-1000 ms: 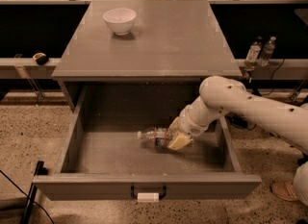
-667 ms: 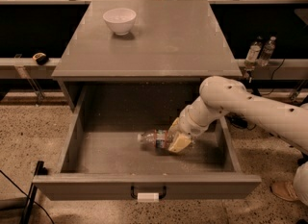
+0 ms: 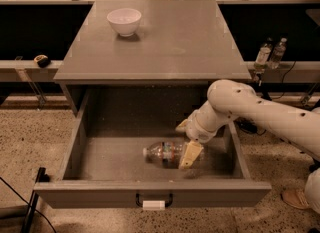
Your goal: Place water bottle into top drawer
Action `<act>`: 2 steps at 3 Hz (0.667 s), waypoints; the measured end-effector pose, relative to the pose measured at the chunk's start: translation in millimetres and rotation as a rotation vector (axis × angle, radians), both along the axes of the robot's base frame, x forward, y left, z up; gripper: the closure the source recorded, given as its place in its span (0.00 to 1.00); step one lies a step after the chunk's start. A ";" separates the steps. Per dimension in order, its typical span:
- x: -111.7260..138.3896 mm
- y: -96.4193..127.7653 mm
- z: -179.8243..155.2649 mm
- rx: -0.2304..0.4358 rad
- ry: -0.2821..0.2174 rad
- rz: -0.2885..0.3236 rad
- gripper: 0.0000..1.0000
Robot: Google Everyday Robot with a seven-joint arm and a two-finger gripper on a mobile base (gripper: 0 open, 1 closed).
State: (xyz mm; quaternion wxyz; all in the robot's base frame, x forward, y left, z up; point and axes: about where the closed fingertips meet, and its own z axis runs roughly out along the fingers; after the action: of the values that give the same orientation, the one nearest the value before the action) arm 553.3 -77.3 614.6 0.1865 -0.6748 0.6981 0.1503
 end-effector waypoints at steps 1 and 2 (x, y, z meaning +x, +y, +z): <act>-3.3 -2.2 14.2 -0.010 -0.030 0.010 0.00; -9.8 -3.2 64.0 -0.080 -0.103 0.069 0.00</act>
Offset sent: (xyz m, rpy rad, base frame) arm -0.0152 -0.0054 0.1053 -0.1454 -0.1767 0.1105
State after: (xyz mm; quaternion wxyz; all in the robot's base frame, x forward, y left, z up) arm 543.6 -80.5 678.6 0.1897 -0.7121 0.6694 0.0939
